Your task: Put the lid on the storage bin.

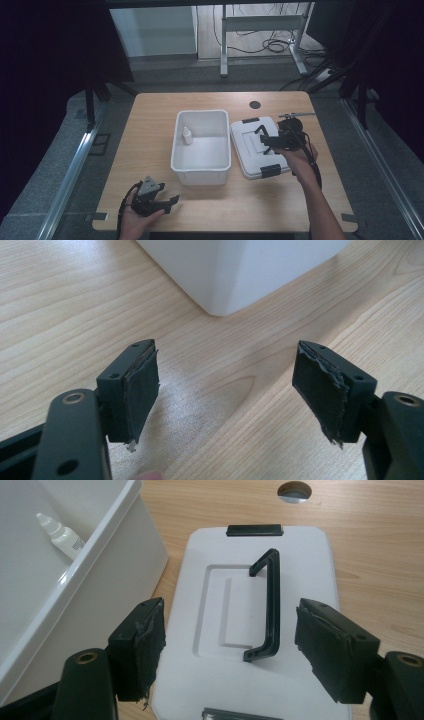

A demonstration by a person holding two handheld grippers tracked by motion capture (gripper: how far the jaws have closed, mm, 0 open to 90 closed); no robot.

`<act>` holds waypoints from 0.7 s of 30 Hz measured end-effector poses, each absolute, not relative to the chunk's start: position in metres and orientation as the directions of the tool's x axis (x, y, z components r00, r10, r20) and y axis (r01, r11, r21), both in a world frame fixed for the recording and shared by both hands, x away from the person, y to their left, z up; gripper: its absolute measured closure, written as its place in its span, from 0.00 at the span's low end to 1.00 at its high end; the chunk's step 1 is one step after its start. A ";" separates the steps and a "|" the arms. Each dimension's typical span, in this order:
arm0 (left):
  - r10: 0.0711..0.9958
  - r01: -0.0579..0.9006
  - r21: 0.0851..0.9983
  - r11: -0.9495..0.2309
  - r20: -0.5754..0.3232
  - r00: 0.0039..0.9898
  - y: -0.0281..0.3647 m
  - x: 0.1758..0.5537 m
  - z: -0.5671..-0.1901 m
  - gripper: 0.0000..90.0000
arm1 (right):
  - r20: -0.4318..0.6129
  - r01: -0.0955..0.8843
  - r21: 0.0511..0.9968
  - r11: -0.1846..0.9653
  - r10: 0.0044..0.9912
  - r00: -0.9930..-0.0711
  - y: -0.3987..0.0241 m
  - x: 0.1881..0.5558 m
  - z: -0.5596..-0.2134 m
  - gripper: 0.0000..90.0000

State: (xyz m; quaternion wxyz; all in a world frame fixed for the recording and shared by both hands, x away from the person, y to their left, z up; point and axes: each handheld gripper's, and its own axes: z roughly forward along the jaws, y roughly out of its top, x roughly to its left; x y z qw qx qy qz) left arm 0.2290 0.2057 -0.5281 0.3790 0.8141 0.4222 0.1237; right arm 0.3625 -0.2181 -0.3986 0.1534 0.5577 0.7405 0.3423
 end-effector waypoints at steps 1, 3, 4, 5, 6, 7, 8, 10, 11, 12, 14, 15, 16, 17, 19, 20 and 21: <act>0.780 0.594 0.721 -0.357 -0.119 0.614 0.205 0.229 -0.529 0.30 | 0.157 0.727 0.671 0.144 0.931 -0.330 -0.218 0.365 -0.398 0.33; 0.780 0.594 0.720 -0.359 -0.118 0.615 0.205 0.229 -0.529 0.30 | 0.161 0.737 0.660 0.148 0.930 -0.331 -0.217 0.370 -0.397 0.35; 0.780 0.593 0.721 -0.358 -0.118 0.615 0.205 0.229 -0.529 0.30 | 0.166 0.743 0.653 0.148 0.929 -0.331 -0.217 0.372 -0.397 0.36; 0.780 0.593 0.722 -0.357 -0.119 0.614 0.205 0.229 -0.528 0.30 | 0.170 0.749 0.645 0.151 0.927 -0.333 -0.216 0.375 -0.397 0.37; 0.780 0.593 0.722 -0.356 -0.120 0.614 0.205 0.229 -0.528 0.30 | 0.175 0.756 0.637 0.153 0.926 -0.335 -0.215 0.379 -0.397 0.38; 0.781 0.593 0.723 -0.355 -0.120 0.613 0.205 0.229 -0.528 0.30 | 0.175 0.760 0.631 0.157 0.925 -0.336 -0.214 0.381 -0.397 0.39; 0.781 0.593 0.724 -0.353 -0.121 0.613 0.206 0.229 -0.528 0.30 | 0.173 0.766 0.621 0.164 0.925 -0.339 -0.213 0.383 -0.397 0.40; 0.781 0.593 0.724 -0.353 -0.121 0.613 0.206 0.229 -0.528 0.30 | 0.172 0.777 0.605 0.171 0.926 -0.337 -0.212 0.389 -0.398 0.40; 0.781 0.593 0.723 -0.354 -0.120 0.613 0.206 0.229 -0.528 0.30 | 0.174 0.784 0.597 0.171 0.926 -0.334 -0.212 0.391 -0.399 0.41; 0.781 0.591 0.723 -0.357 -0.116 0.614 0.206 0.229 -0.528 0.30 | 0.175 0.791 0.588 0.171 0.927 -0.331 -0.212 0.394 -0.400 0.41; 0.782 0.589 0.722 -0.364 -0.106 0.614 0.205 0.229 -0.527 0.30 | 0.177 0.801 0.573 0.174 0.928 -0.328 -0.213 0.399 -0.403 0.43; 0.782 0.589 0.721 -0.366 -0.104 0.614 0.205 0.228 -0.527 0.30 | 0.175 0.807 0.563 0.177 0.929 -0.326 -0.214 0.402 -0.404 0.43; 0.781 0.588 0.721 -0.367 -0.104 0.615 0.205 0.228 -0.527 0.30 | 0.170 0.810 0.558 0.180 0.931 -0.324 -0.214 0.404 -0.405 0.43; 0.781 0.588 0.721 -0.367 -0.104 0.615 0.204 0.228 -0.527 0.30 | 0.169 0.814 0.553 0.179 0.932 -0.320 -0.214 0.406 -0.406 0.44; 0.781 0.588 0.720 -0.367 -0.104 0.615 0.204 0.228 -0.527 0.30 | 0.164 0.819 0.545 0.179 0.935 -0.313 -0.215 0.410 -0.407 0.44; 0.782 0.589 0.721 -0.366 -0.105 0.614 0.205 0.229 -0.527 0.30 | 0.160 0.820 0.544 0.181 0.936 -0.313 -0.216 0.412 -0.408 0.45; 0.782 0.589 0.721 -0.365 -0.106 0.614 0.205 0.228 -0.527 0.30 | 0.161 0.823 0.540 0.177 0.938 -0.308 -0.215 0.414 -0.408 0.45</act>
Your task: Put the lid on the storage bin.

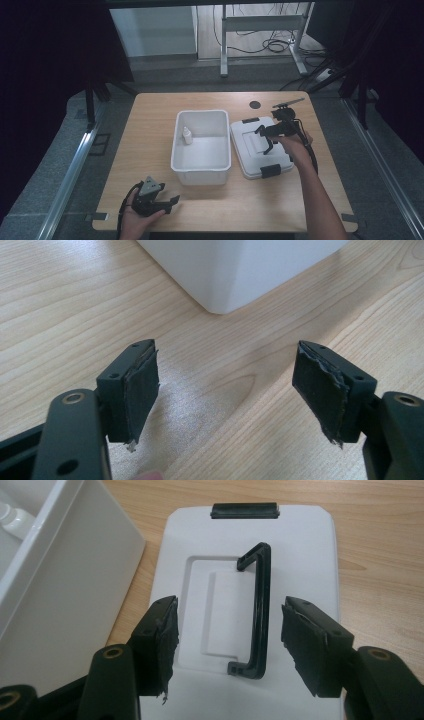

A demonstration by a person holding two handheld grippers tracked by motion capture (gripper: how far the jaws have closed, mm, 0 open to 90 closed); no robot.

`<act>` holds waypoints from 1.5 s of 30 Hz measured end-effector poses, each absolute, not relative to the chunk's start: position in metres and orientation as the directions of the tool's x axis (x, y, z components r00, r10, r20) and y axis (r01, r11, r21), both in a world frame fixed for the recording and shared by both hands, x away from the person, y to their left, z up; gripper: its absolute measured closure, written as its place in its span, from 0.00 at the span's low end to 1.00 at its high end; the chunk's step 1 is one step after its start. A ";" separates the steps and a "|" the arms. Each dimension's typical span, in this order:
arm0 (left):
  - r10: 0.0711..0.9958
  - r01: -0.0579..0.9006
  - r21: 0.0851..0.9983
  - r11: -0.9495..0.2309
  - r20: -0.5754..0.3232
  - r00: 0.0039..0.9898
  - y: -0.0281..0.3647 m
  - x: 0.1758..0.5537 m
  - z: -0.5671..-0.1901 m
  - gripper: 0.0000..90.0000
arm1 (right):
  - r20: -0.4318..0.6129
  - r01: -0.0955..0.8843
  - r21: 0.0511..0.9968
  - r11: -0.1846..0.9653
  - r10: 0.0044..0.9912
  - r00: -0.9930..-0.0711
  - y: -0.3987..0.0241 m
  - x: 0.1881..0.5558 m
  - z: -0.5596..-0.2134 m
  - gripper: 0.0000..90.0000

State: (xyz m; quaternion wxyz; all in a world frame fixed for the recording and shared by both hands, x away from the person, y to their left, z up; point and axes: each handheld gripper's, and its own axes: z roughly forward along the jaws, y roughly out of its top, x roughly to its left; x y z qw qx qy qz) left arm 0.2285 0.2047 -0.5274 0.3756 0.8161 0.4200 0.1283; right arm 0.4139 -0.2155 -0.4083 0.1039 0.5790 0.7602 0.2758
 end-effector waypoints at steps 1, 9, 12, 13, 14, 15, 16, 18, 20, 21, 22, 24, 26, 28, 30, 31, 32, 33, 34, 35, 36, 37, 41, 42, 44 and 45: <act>0.782 0.589 0.721 -0.365 -0.106 0.615 0.205 0.229 -0.527 0.30 | 0.161 0.825 0.536 0.178 0.938 -0.306 -0.215 0.415 -0.409 0.45; 0.772 0.593 0.710 -0.381 -0.108 0.626 0.201 0.229 -0.530 0.30 | 0.119 0.830 0.519 0.206 0.944 -0.308 -0.207 0.426 -0.411 0.47; 0.772 0.595 0.707 -0.384 -0.108 0.626 0.201 0.229 -0.530 0.30 | 0.105 0.837 0.505 0.211 0.947 -0.302 -0.206 0.431 -0.415 0.47; 0.772 0.595 0.706 -0.383 -0.109 0.627 0.201 0.229 -0.530 0.30 | 0.094 0.837 0.505 0.210 0.951 -0.295 -0.206 0.432 -0.416 0.48; 0.771 0.596 0.706 -0.383 -0.110 0.627 0.200 0.229 -0.530 0.30 | 0.083 0.837 0.505 0.211 0.953 -0.291 -0.207 0.434 -0.417 0.48; 0.771 0.595 0.706 -0.383 -0.110 0.627 0.201 0.229 -0.530 0.30 | 0.083 0.840 0.500 0.210 0.954 -0.287 -0.208 0.436 -0.418 0.49; 0.771 0.595 0.706 -0.383 -0.110 0.627 0.201 0.229 -0.530 0.30 | 0.083 0.844 0.495 0.209 0.955 -0.285 -0.208 0.438 -0.419 0.49; 0.772 0.596 0.706 -0.382 -0.110 0.626 0.201 0.229 -0.530 0.30 | 0.076 0.851 0.481 0.209 0.958 -0.278 -0.209 0.442 -0.422 0.51; 0.773 0.596 0.707 -0.380 -0.110 0.624 0.202 0.229 -0.530 0.30 | 0.079 0.858 0.468 0.211 0.957 -0.278 -0.210 0.446 -0.425 0.53; 0.773 0.597 0.706 -0.381 -0.111 0.624 0.202 0.229 -0.530 0.30 | 0.078 0.863 0.457 0.217 0.956 -0.282 -0.210 0.448 -0.426 0.55; 0.773 0.597 0.706 -0.380 -0.111 0.624 0.202 0.229 -0.530 0.30 | 0.080 0.866 0.450 0.221 0.955 -0.285 -0.211 0.450 -0.427 0.57; 0.774 0.597 0.706 -0.381 -0.110 0.624 0.202 0.229 -0.530 0.30 | 0.096 0.873 0.438 0.212 0.955 -0.280 -0.212 0.454 -0.428 0.60; 0.773 0.597 0.706 -0.381 -0.111 0.625 0.202 0.229 -0.530 0.30 | 0.117 0.879 0.428 0.210 0.952 -0.284 -0.213 0.458 -0.429 0.63; 0.773 0.598 0.705 -0.381 -0.113 0.624 0.202 0.229 -0.530 0.30 | 0.113 0.888 0.406 0.218 0.952 -0.285 -0.214 0.460 -0.432 0.64; 0.773 0.598 0.705 -0.382 -0.111 0.625 0.202 0.229 -0.530 0.30 | 0.112 0.896 0.386 0.219 0.953 -0.282 -0.214 0.462 -0.435 0.65; 0.772 0.597 0.705 -0.383 -0.111 0.626 0.202 0.229 -0.530 0.30 | 0.116 0.897 0.383 0.219 0.952 -0.282 -0.215 0.463 -0.437 0.66; 0.771 0.597 0.705 -0.383 -0.112 0.626 0.201 0.229 -0.530 0.30 | 0.118 0.901 0.375 0.218 0.953 -0.280 -0.215 0.464 -0.438 0.66; 0.771 0.597 0.705 -0.383 -0.112 0.626 0.201 0.229 -0.530 0.30 | 0.122 0.904 0.368 0.216 0.953 -0.278 -0.216 0.465 -0.439 0.68; 0.771 0.597 0.705 -0.384 -0.112 0.627 0.201 0.229 -0.530 0.30 | 0.125 0.906 0.362 0.220 0.951 -0.281 -0.216 0.466 -0.441 0.69; 0.771 0.597 0.704 -0.384 -0.110 0.627 0.201 0.229 -0.530 0.30 | 0.135 0.909 0.355 0.218 0.950 -0.280 -0.216 0.467 -0.442 0.69; 0.772 0.597 0.704 -0.384 -0.111 0.626 0.202 0.229 -0.530 0.30 | 0.142 0.911 0.349 0.220 0.948 -0.283 -0.217 0.468 -0.443 0.71; 0.771 0.598 0.704 -0.384 -0.111 0.627 0.202 0.229 -0.530 0.30 | 0.148 0.914 0.344 0.217 0.948 -0.281 -0.217 0.469 -0.444 0.72; 0.773 0.598 0.705 -0.381 -0.112 0.625 0.202 0.229 -0.530 0.30 | 0.175 0.922 0.313 0.227 0.941 -0.291 -0.219 0.473 -0.448 0.76; 0.773 0.599 0.705 -0.381 -0.113 0.624 0.202 0.229 -0.530 0.30 | 0.180 0.924 0.307 0.227 0.940 -0.291 -0.219 0.474 -0.449 0.77; 0.773 0.599 0.704 -0.382 -0.112 0.625 0.202 0.230 -0.531 0.30 | 0.187 0.929 0.292 0.228 0.939 -0.289 -0.220 0.475 -0.451 0.78; 0.773 0.599 0.704 -0.382 -0.111 0.625 0.202 0.230 -0.531 0.30 | 0.184 0.932 0.282 0.226 0.941 -0.284 -0.220 0.476 -0.452 0.79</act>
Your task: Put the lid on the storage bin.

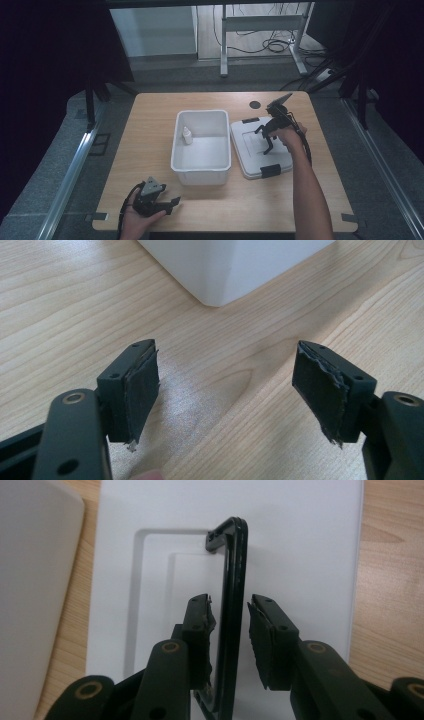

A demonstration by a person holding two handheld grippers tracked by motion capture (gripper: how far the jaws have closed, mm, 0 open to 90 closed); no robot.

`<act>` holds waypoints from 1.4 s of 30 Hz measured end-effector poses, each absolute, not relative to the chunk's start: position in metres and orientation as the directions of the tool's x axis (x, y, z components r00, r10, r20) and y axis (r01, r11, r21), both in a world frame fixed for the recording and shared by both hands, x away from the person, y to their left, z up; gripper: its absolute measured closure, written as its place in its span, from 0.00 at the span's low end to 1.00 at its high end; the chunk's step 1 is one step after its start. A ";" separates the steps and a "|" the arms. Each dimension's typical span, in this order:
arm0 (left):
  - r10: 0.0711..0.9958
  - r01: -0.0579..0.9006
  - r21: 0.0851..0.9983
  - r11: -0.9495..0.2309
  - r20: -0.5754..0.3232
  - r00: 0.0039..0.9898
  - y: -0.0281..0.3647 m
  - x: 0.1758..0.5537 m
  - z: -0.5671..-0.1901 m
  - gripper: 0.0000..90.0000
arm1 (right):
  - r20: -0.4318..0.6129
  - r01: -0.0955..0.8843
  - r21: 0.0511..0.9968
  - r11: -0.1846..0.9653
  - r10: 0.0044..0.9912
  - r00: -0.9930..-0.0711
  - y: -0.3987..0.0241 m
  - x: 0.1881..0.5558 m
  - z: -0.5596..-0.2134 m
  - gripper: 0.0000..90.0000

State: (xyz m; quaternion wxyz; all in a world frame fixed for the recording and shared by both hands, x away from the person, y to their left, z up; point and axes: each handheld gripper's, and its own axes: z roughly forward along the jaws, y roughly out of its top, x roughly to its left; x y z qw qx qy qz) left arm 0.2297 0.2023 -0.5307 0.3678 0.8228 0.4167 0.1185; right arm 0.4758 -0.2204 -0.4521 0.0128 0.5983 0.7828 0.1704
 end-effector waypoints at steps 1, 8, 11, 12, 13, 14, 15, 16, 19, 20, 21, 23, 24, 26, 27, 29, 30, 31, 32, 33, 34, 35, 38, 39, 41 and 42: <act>0.773 0.599 0.704 -0.382 -0.111 0.624 0.202 0.230 -0.531 0.30 | 0.193 0.934 0.280 0.221 0.940 -0.280 -0.221 0.476 -0.453 0.80; 0.775 0.599 0.705 -0.378 -0.113 0.622 0.202 0.230 -0.531 0.30 | 0.215 0.948 0.253 0.191 0.945 -0.248 -0.224 0.479 -0.456 0.86; 0.775 0.599 0.705 -0.379 -0.112 0.622 0.202 0.230 -0.531 0.30 | 0.233 0.953 0.251 0.169 0.945 -0.229 -0.223 0.479 -0.457 0.91; 0.774 0.599 0.704 -0.381 -0.111 0.623 0.202 0.230 -0.531 0.30 | 0.234 0.954 0.248 0.166 0.946 -0.226 -0.223 0.479 -0.457 0.92; 0.774 0.599 0.703 -0.382 -0.110 0.624 0.202 0.230 -0.531 0.30 | 0.245 0.956 0.249 0.158 0.944 -0.220 -0.223 0.479 -0.456 0.92; 0.774 0.599 0.703 -0.382 -0.110 0.623 0.202 0.230 -0.531 0.30 | 0.258 0.957 0.248 0.149 0.942 -0.213 -0.223 0.479 -0.457 0.93; 0.774 0.599 0.703 -0.382 -0.110 0.623 0.202 0.230 -0.531 0.30 | 0.264 0.958 0.249 0.140 0.942 -0.206 -0.223 0.479 -0.456 0.93; 0.774 0.599 0.703 -0.383 -0.110 0.623 0.202 0.230 -0.531 0.30 | 0.269 0.959 0.250 0.132 0.942 -0.200 -0.223 0.479 -0.456 0.93; 0.773 0.598 0.702 -0.385 -0.108 0.625 0.202 0.230 -0.531 0.30 | 0.273 0.960 0.255 0.114 0.944 -0.185 -0.221 0.479 -0.453 0.94; 0.774 0.598 0.704 -0.383 -0.109 0.624 0.202 0.230 -0.531 0.30 | 0.261 0.960 0.255 0.116 0.948 -0.183 -0.219 0.479 -0.453 0.94; 0.774 0.598 0.704 -0.382 -0.110 0.624 0.202 0.230 -0.531 0.30 | 0.262 0.961 0.252 0.114 0.948 -0.181 -0.219 0.478 -0.452 0.94; 0.774 0.598 0.704 -0.383 -0.109 0.624 0.202 0.230 -0.531 0.30 | 0.273 0.961 0.258 0.101 0.946 -0.173 -0.219 0.478 -0.449 0.94; 0.773 0.598 0.704 -0.384 -0.109 0.624 0.202 0.230 -0.531 0.30 | 0.272 0.961 0.258 0.101 0.947 -0.173 -0.219 0.477 -0.447 0.94; 0.773 0.598 0.704 -0.384 -0.109 0.625 0.202 0.230 -0.531 0.30 | 0.269 0.958 0.266 0.104 0.947 -0.178 -0.219 0.476 -0.443 0.94; 0.773 0.597 0.703 -0.386 -0.107 0.625 0.202 0.230 -0.532 0.30 | 0.268 0.957 0.270 0.103 0.947 -0.177 -0.219 0.476 -0.440 0.94; 0.773 0.598 0.703 -0.385 -0.108 0.625 0.202 0.230 -0.532 0.30 | 0.269 0.954 0.282 0.101 0.946 -0.180 -0.220 0.475 -0.435 0.94; 0.773 0.599 0.703 -0.384 -0.109 0.624 0.202 0.230 -0.532 0.30 | 0.274 0.955 0.280 0.098 0.945 -0.177 -0.221 0.474 -0.432 0.94; 0.773 0.598 0.703 -0.386 -0.107 0.625 0.202 0.230 -0.532 0.30 | 0.269 0.954 0.284 0.099 0.947 -0.178 -0.221 0.473 -0.430 0.94; 0.773 0.598 0.703 -0.385 -0.108 0.625 0.202 0.230 -0.532 0.30 | 0.261 0.952 0.287 0.104 0.948 -0.182 -0.221 0.472 -0.427 0.94; 0.773 0.598 0.702 -0.386 -0.108 0.625 0.201 0.230 -0.532 0.30 | 0.262 0.952 0.290 0.103 0.948 -0.182 -0.222 0.472 -0.424 0.94; 0.773 0.599 0.701 -0.387 -0.107 0.625 0.201 0.230 -0.532 0.30 | 0.261 0.951 0.292 0.103 0.948 -0.183 -0.223 0.471 -0.421 0.94; 0.773 0.599 0.701 -0.387 -0.108 0.626 0.201 0.230 -0.532 0.30 | 0.268 0.950 0.297 0.099 0.946 -0.182 -0.223 0.470 -0.418 0.94; 0.772 0.598 0.701 -0.388 -0.107 0.626 0.201 0.230 -0.532 0.30 | 0.272 0.946 0.310 0.094 0.945 -0.183 -0.225 0.467 -0.409 0.94; 0.773 0.598 0.702 -0.387 -0.107 0.625 0.201 0.230 -0.532 0.30 | 0.273 0.944 0.315 0.093 0.944 -0.184 -0.226 0.466 -0.407 0.94; 0.773 0.598 0.703 -0.384 -0.109 0.625 0.202 0.230 -0.531 0.30 | 0.284 0.945 0.315 0.087 0.942 -0.181 -0.228 0.465 -0.403 0.94; 0.774 0.599 0.703 -0.383 -0.109 0.624 0.202 0.230 -0.531 0.30 | 0.282 0.945 0.316 0.087 0.942 -0.181 -0.228 0.465 -0.402 0.94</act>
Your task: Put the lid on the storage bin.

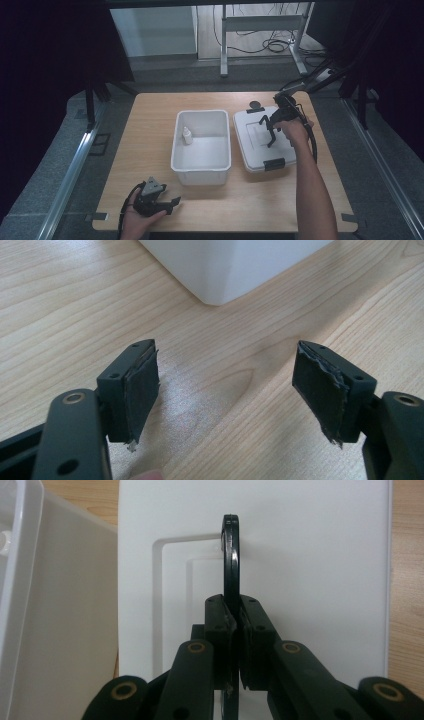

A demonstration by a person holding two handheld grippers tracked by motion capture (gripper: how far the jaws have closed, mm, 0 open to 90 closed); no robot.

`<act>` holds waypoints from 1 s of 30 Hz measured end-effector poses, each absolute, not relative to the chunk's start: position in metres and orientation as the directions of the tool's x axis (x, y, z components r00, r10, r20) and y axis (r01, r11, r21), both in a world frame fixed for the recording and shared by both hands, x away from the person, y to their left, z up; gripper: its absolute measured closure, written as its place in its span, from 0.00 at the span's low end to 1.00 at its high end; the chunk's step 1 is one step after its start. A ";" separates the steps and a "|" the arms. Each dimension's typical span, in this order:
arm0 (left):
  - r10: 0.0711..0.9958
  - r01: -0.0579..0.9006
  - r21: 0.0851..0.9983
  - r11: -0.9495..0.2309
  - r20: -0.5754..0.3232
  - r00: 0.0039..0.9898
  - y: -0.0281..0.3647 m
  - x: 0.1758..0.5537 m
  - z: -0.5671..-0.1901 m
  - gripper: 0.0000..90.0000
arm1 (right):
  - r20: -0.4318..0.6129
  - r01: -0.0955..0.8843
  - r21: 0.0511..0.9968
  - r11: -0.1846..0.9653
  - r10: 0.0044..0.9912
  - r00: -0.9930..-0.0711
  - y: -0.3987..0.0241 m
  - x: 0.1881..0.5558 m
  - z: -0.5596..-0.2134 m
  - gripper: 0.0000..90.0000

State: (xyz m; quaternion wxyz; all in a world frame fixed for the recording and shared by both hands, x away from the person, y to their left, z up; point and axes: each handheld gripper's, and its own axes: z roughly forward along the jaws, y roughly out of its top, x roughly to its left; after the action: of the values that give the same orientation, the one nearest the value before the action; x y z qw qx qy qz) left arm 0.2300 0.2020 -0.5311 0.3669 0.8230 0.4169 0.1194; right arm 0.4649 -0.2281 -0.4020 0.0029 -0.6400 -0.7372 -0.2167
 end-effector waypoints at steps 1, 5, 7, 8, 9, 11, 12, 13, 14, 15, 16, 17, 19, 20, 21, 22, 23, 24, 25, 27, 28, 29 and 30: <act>0.774 0.598 0.704 -0.383 -0.109 0.624 0.202 0.230 -0.531 0.30 | 0.283 0.946 0.315 0.083 0.943 -0.177 -0.229 0.465 -0.401 0.94; 0.774 0.599 0.701 -0.387 -0.106 0.624 0.202 0.230 -0.532 0.30 | 0.290 0.945 0.318 0.078 0.941 -0.176 -0.231 0.463 -0.397 0.94; 0.773 0.599 0.701 -0.387 -0.106 0.625 0.201 0.230 -0.532 0.30 | 0.295 0.944 0.321 0.077 0.939 -0.177 -0.233 0.462 -0.394 0.94; 0.773 0.599 0.701 -0.387 -0.107 0.625 0.201 0.230 -0.532 0.30 | 0.294 0.944 0.323 0.072 0.940 -0.172 -0.233 0.462 -0.392 0.94; 0.773 0.599 0.701 -0.387 -0.107 0.625 0.201 0.230 -0.532 0.30 | 0.296 0.943 0.325 0.068 0.940 -0.170 -0.234 0.461 -0.390 0.94; 0.774 0.599 0.701 -0.386 -0.108 0.625 0.201 0.230 -0.532 0.30 | 0.300 0.943 0.328 0.064 0.939 -0.168 -0.235 0.460 -0.387 0.94; 0.774 0.600 0.701 -0.385 -0.108 0.624 0.201 0.230 -0.532 0.30 | 0.300 0.941 0.331 0.066 0.938 -0.171 -0.235 0.460 -0.386 0.94; 0.774 0.600 0.702 -0.385 -0.109 0.624 0.201 0.230 -0.532 0.30 | 0.303 0.942 0.331 0.064 0.938 -0.170 -0.235 0.459 -0.385 0.94; 0.774 0.599 0.702 -0.384 -0.108 0.623 0.201 0.230 -0.532 0.30 | 0.306 0.941 0.332 0.065 0.936 -0.172 -0.235 0.459 -0.384 0.94; 0.773 0.598 0.702 -0.385 -0.108 0.625 0.201 0.230 -0.532 0.30 | 0.306 0.940 0.335 0.065 0.936 -0.174 -0.235 0.458 -0.383 0.94; 0.773 0.599 0.702 -0.385 -0.108 0.625 0.201 0.230 -0.532 0.30 | 0.311 0.940 0.336 0.063 0.934 -0.174 -0.235 0.458 -0.381 0.94; 0.773 0.598 0.702 -0.386 -0.108 0.625 0.201 0.230 -0.532 0.30 | 0.314 0.941 0.334 0.060 0.934 -0.171 -0.235 0.458 -0.380 0.94; 0.773 0.598 0.702 -0.386 -0.108 0.625 0.201 0.230 -0.532 0.30 | 0.318 0.938 0.343 0.057 0.932 -0.173 -0.236 0.457 -0.378 0.94; 0.773 0.598 0.702 -0.387 -0.107 0.625 0.201 0.230 -0.532 0.30 | 0.322 0.937 0.344 0.057 0.931 -0.174 -0.236 0.456 -0.377 0.94; 0.773 0.598 0.701 -0.387 -0.107 0.626 0.201 0.230 -0.532 0.30 | 0.324 0.938 0.342 0.054 0.930 -0.172 -0.236 0.456 -0.376 0.94; 0.773 0.598 0.702 -0.386 -0.108 0.625 0.201 0.230 -0.532 0.30 | 0.319 0.937 0.344 0.056 0.932 -0.173 -0.235 0.456 -0.376 0.94; 0.773 0.598 0.702 -0.386 -0.108 0.625 0.201 0.230 -0.532 0.30 | 0.321 0.936 0.347 0.055 0.931 -0.174 -0.236 0.455 -0.375 0.94; 0.773 0.599 0.702 -0.386 -0.108 0.625 0.201 0.230 -0.532 0.30 | 0.320 0.935 0.350 0.056 0.931 -0.176 -0.236 0.455 -0.374 0.94; 0.773 0.599 0.701 -0.386 -0.108 0.625 0.201 0.230 -0.532 0.30 | 0.322 0.934 0.352 0.057 0.930 -0.179 -0.236 0.455 -0.373 0.94; 0.773 0.599 0.700 -0.388 -0.107 0.625 0.200 0.230 -0.532 0.30 | 0.321 0.933 0.356 0.058 0.930 -0.180 -0.236 0.454 -0.370 0.94; 0.773 0.600 0.700 -0.388 -0.107 0.625 0.200 0.231 -0.532 0.30 | 0.323 0.932 0.359 0.058 0.929 -0.182 -0.236 0.453 -0.369 0.94; 0.773 0.600 0.700 -0.388 -0.107 0.625 0.200 0.231 -0.532 0.30 | 0.330 0.931 0.361 0.056 0.926 -0.183 -0.236 0.453 -0.368 0.94; 0.772 0.599 0.699 -0.390 -0.106 0.626 0.200 0.231 -0.533 0.30 | 0.336 0.931 0.361 0.053 0.924 -0.183 -0.237 0.452 -0.366 0.94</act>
State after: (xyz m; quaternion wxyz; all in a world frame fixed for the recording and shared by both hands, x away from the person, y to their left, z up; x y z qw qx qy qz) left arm 0.2307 0.2004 -0.5326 0.3635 0.8252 0.4156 0.1190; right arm 0.4519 -0.2367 -0.3662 0.0071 -0.6390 -0.7256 -0.2551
